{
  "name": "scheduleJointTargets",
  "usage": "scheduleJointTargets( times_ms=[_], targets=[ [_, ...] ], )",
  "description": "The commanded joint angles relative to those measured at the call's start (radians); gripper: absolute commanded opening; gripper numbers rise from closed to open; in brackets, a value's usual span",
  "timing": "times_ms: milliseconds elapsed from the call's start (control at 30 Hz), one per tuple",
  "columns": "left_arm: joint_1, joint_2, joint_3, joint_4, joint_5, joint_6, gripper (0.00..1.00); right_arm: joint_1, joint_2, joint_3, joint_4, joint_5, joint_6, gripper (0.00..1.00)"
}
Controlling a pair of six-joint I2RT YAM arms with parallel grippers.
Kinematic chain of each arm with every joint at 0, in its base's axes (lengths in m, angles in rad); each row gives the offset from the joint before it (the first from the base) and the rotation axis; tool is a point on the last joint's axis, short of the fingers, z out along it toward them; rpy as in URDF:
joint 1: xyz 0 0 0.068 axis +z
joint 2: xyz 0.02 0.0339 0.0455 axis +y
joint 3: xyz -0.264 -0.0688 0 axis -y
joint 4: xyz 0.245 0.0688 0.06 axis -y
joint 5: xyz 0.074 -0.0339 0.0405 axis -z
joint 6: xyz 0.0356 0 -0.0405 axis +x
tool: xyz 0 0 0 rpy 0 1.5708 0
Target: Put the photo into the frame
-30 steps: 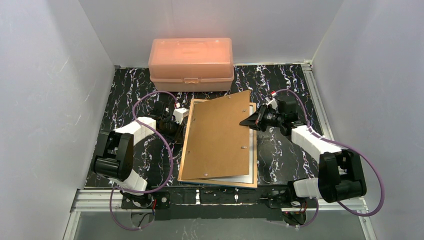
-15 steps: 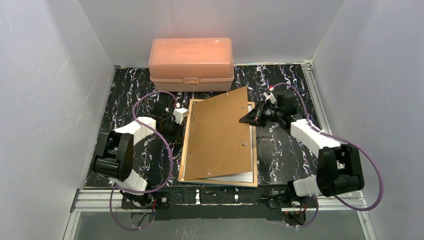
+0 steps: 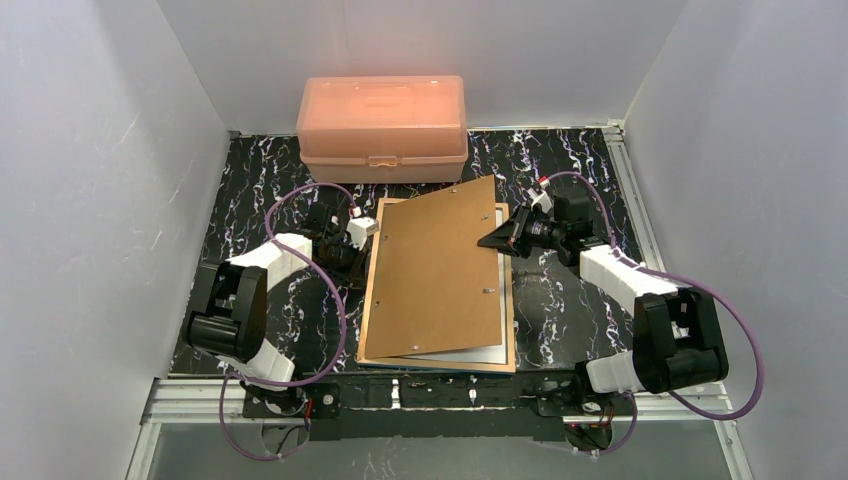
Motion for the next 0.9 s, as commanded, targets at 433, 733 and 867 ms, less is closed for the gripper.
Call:
scheduleJointTargets(
  times_ms=[433, 733, 867],
  targets=[
    [-0.010, -0.019, 0.036, -0.062, 0.036, 0.020, 0.09, 0.004, -0.035, 0.049, 0.172, -0.026, -0.045, 0.01],
    [-0.010, -0.018, 0.038, -0.063, 0.038, 0.020, 0.08, 0.004, 0.027, 0.091, 0.134, -0.084, -0.076, 0.01],
    [-0.010, -0.014, 0.041, -0.063, 0.038, 0.021, 0.07, 0.004, 0.035, 0.109, 0.097, -0.081, -0.100, 0.01]
  ],
)
